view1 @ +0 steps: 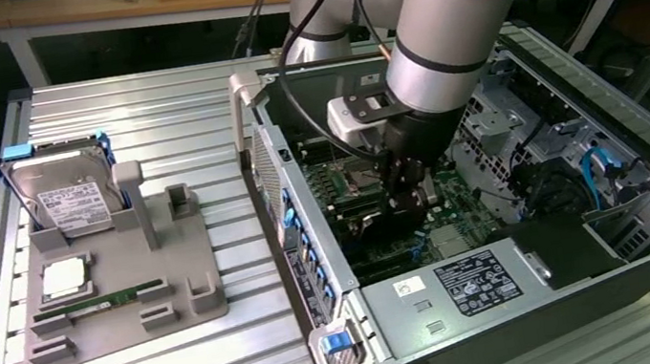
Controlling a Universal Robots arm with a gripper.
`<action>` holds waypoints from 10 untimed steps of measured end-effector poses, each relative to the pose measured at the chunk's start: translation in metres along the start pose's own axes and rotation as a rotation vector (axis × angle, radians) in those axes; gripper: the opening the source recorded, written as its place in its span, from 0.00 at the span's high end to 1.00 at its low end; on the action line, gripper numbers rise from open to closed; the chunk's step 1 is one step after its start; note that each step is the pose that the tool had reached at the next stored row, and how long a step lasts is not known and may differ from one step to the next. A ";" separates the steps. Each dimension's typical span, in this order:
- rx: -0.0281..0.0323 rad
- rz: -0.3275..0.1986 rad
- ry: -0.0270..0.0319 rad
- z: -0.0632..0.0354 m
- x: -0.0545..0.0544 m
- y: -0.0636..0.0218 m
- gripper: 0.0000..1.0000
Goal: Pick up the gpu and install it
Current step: 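Insert the gpu into the slot, then press down on the gpu until it lock into place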
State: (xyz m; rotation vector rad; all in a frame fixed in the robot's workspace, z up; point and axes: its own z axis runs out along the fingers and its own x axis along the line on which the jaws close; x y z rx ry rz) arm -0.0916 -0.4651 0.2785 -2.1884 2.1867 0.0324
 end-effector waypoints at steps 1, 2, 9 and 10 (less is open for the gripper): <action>-0.0001 0.000 0.0002 -0.0001 0.000 0.0000 0.80; -0.0002 0.000 0.0003 -0.0002 0.000 0.0000 0.86; -0.0001 0.000 0.0003 -0.0001 0.000 0.0000 0.89; -0.0001 0.000 0.0002 -0.0001 0.000 0.0000 0.89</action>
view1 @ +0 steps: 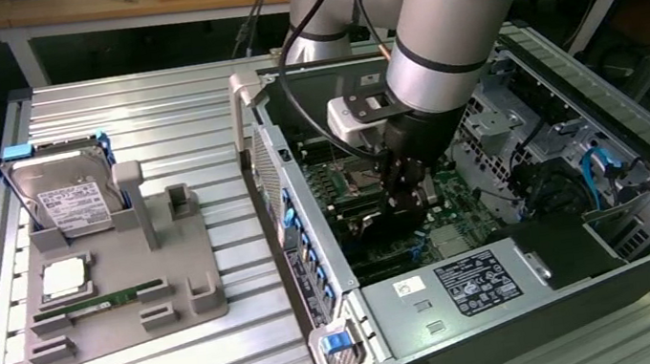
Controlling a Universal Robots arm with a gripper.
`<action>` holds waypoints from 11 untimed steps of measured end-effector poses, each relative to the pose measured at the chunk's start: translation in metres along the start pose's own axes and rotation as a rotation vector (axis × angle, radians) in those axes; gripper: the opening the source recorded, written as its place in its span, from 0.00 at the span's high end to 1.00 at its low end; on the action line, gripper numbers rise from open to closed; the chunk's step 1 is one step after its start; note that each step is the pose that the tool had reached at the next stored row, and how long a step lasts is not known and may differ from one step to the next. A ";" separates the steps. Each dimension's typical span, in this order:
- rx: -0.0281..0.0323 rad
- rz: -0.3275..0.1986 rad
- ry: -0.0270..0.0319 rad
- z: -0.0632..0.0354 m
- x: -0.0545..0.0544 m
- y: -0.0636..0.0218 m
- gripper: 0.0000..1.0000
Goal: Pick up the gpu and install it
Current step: 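Press down on the gpu until it lock into place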
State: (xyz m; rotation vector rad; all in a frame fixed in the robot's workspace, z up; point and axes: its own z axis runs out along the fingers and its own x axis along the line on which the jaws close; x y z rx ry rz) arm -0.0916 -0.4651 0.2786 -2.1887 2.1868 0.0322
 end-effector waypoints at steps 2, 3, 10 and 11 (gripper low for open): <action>-0.0001 0.000 0.0000 0.0000 0.000 0.0000 0.89; 0.0000 0.000 0.0000 0.0000 0.000 0.0000 0.89; 0.0000 0.000 0.0001 0.0000 0.000 0.0005 0.89; 0.0000 0.000 0.0001 -0.0001 0.000 0.0027 0.89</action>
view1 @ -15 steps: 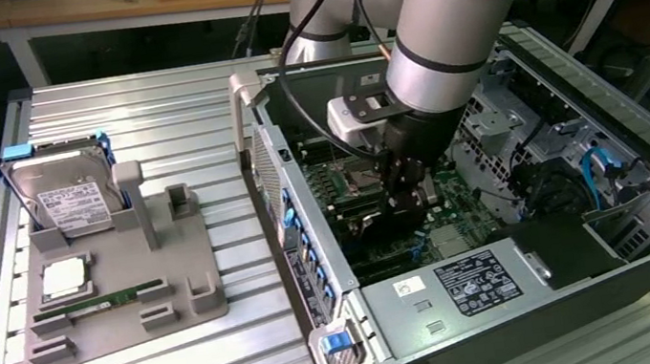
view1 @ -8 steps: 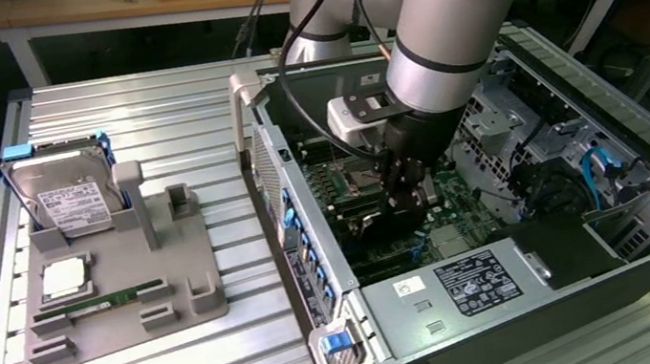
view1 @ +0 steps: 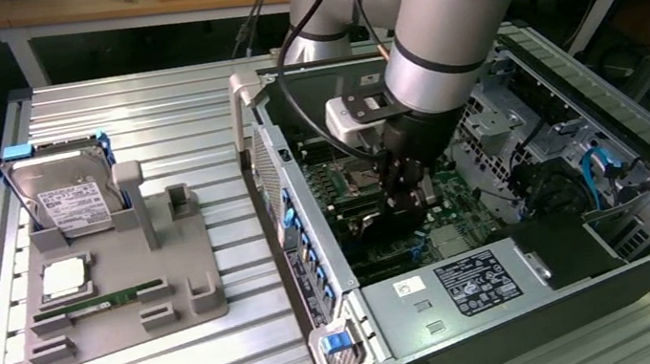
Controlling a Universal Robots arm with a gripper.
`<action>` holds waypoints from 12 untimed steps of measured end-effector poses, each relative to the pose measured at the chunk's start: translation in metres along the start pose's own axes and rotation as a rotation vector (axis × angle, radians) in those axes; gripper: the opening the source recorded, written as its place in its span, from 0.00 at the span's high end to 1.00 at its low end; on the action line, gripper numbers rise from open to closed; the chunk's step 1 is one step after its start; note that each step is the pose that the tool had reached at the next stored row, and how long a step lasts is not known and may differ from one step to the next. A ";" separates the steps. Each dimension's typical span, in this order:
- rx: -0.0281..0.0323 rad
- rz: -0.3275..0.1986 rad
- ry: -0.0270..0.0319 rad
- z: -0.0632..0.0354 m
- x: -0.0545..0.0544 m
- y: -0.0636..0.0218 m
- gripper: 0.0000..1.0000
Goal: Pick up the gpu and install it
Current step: 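Press down on the gpu until it lock into place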
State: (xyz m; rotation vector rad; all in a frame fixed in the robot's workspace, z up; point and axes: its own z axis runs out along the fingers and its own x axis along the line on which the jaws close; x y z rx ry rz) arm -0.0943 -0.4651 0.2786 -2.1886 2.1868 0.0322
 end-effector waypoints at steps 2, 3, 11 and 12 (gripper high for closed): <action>0.0000 0.000 0.0000 0.0000 0.000 0.0016 0.89; 0.0000 0.000 -0.0001 0.0000 0.000 0.0016 0.89; 0.0000 0.000 -0.0060 -0.0007 0.000 0.0257 0.89; 0.0002 0.000 -0.0068 -0.0007 0.000 0.0282 0.89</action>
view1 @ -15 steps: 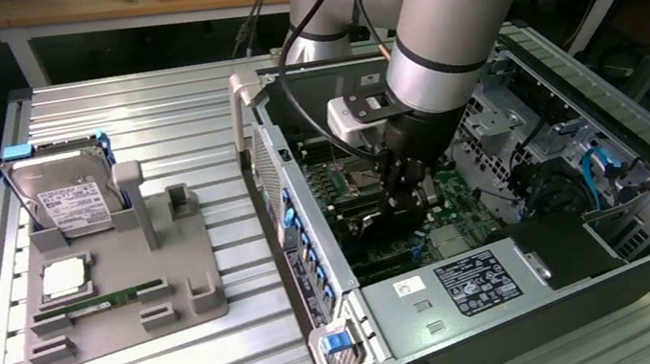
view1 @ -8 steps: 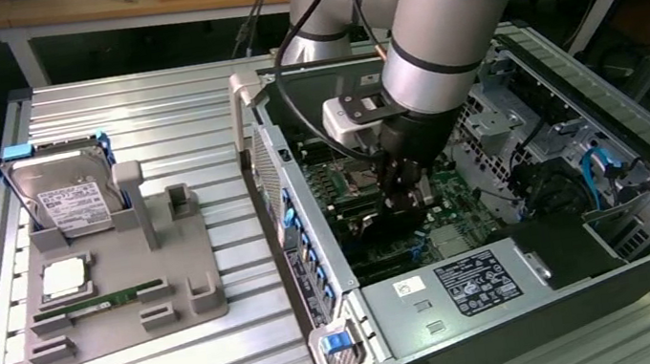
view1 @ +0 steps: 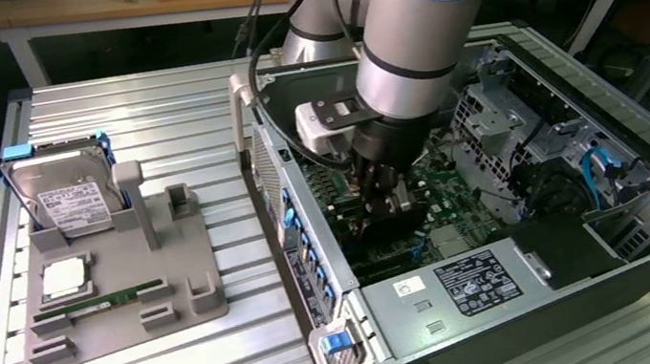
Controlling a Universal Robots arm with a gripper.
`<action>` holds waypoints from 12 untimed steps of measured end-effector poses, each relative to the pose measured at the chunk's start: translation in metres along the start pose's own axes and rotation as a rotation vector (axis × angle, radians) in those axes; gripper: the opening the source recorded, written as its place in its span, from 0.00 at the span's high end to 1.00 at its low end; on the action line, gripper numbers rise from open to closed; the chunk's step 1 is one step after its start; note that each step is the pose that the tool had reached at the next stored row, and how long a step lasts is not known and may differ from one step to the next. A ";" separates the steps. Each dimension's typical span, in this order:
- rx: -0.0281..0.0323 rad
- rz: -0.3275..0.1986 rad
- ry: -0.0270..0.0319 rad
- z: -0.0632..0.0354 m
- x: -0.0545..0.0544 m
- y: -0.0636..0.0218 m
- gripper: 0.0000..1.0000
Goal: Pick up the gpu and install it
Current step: 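Press down on the gpu until it lock into place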
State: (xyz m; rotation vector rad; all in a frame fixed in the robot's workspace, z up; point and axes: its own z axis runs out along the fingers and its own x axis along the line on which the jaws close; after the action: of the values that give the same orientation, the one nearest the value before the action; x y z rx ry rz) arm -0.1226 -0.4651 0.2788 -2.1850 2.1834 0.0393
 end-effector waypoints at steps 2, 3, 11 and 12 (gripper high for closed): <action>0.0000 0.000 -0.0007 -0.0001 0.000 0.0039 0.89; -0.0001 0.000 -0.0008 -0.0001 0.000 0.0069 0.89; 0.0000 0.000 -0.0032 0.0003 0.000 0.0197 0.89; 0.0001 0.000 -0.0032 0.0014 0.000 0.0198 0.89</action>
State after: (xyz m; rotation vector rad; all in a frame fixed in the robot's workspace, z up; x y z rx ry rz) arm -0.1424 -0.4650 0.2771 -2.1834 2.1817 0.0427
